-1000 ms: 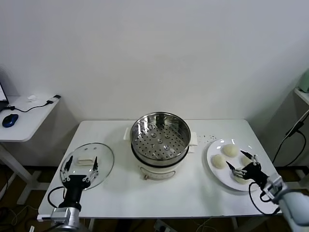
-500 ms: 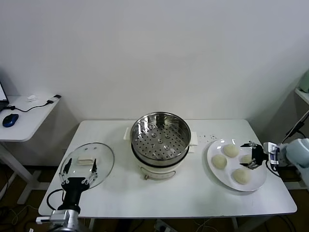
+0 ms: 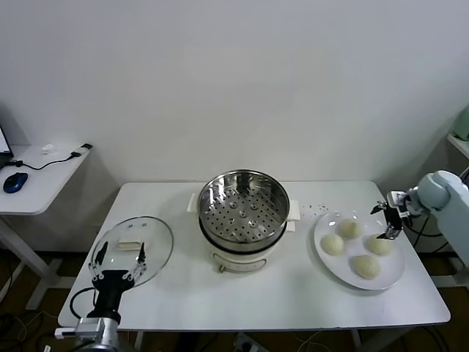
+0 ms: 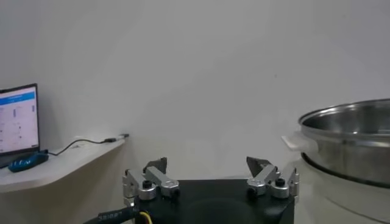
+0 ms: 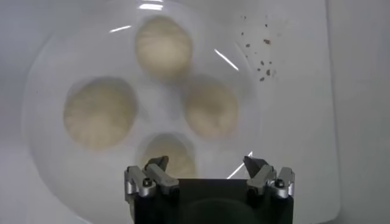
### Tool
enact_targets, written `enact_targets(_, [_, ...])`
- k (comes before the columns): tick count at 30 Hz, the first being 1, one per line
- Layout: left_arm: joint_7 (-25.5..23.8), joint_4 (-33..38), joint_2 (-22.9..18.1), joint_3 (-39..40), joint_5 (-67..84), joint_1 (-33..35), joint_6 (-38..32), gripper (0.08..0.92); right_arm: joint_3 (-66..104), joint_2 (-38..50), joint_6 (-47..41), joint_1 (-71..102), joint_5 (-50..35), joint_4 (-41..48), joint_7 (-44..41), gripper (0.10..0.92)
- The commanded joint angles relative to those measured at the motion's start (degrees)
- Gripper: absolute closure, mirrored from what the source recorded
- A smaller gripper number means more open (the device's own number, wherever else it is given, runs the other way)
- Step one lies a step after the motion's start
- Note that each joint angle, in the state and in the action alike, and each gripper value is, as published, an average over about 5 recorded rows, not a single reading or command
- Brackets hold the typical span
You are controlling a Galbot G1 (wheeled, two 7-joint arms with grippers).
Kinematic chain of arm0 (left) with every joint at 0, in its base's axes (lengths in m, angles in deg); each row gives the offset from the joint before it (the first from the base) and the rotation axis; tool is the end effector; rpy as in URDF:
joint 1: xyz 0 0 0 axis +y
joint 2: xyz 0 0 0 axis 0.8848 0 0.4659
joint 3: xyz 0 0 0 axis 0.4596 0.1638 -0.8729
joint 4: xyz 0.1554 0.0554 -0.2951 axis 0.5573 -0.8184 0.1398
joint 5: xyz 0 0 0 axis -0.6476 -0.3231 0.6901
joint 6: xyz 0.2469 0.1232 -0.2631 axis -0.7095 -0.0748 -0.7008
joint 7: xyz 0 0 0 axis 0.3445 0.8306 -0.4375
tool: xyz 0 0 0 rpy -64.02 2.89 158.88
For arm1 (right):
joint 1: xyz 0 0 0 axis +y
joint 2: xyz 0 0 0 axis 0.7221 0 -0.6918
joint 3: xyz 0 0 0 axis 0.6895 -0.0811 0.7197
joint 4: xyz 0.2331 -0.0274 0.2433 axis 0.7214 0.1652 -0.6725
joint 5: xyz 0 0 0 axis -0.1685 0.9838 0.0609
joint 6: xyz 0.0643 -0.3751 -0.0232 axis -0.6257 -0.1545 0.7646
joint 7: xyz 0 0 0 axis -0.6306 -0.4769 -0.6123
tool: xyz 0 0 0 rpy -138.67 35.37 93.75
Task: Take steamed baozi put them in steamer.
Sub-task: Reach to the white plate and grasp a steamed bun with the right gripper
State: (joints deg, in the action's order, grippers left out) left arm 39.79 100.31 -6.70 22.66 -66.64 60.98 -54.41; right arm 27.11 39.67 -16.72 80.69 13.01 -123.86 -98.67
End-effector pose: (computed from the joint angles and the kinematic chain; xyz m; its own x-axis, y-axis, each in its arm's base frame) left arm 0.1909 0.0734 -0.3114 -0.9930 -0.1064 0.0503 -0.0956 0.9785 0.1829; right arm 0.5714 -0.2840 -0.2053 -0.2400 -0.0741 0.9679 -0.9705 0.0396 -0.2376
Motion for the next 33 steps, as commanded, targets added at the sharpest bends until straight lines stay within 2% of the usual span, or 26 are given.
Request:
enact_targets(1, [0.0,-0.6,0.1,-0.1,0.0,-0.1,0.0,0.177,-4.5,-10.0,2.3,-7.0,4.6,13.4,-1.7,0.203])
enact_targets(13, [0.2,-2.2,0.6,-0.2,0.1,-0.8,0.2,0.177,-1.4,-15.0,3.4,-6.1,8.4,19.2,-0.9,0.203])
enact_targets(24, [0.2,-2.6,0.5,-0.3,0.1,-0.9,0.2,0.177,-0.4,-16.9,3.4,-5.7,10.8,21.0,-1.5,0.206])
enact_targets(27, [0.2,-2.6,0.5,-0.5,0.2,-0.8,0.1,0.177,0.2,-16.9,3.4,-5.5,11.6,21.0,-1.7,0.222])
enact_targets(33, [0.3,-2.6,0.5,-0.6,0.3,-0.5,0.0,0.177,1.2,-16.7,3.5,-5.5,12.6,20.8,-2.0,0.308])
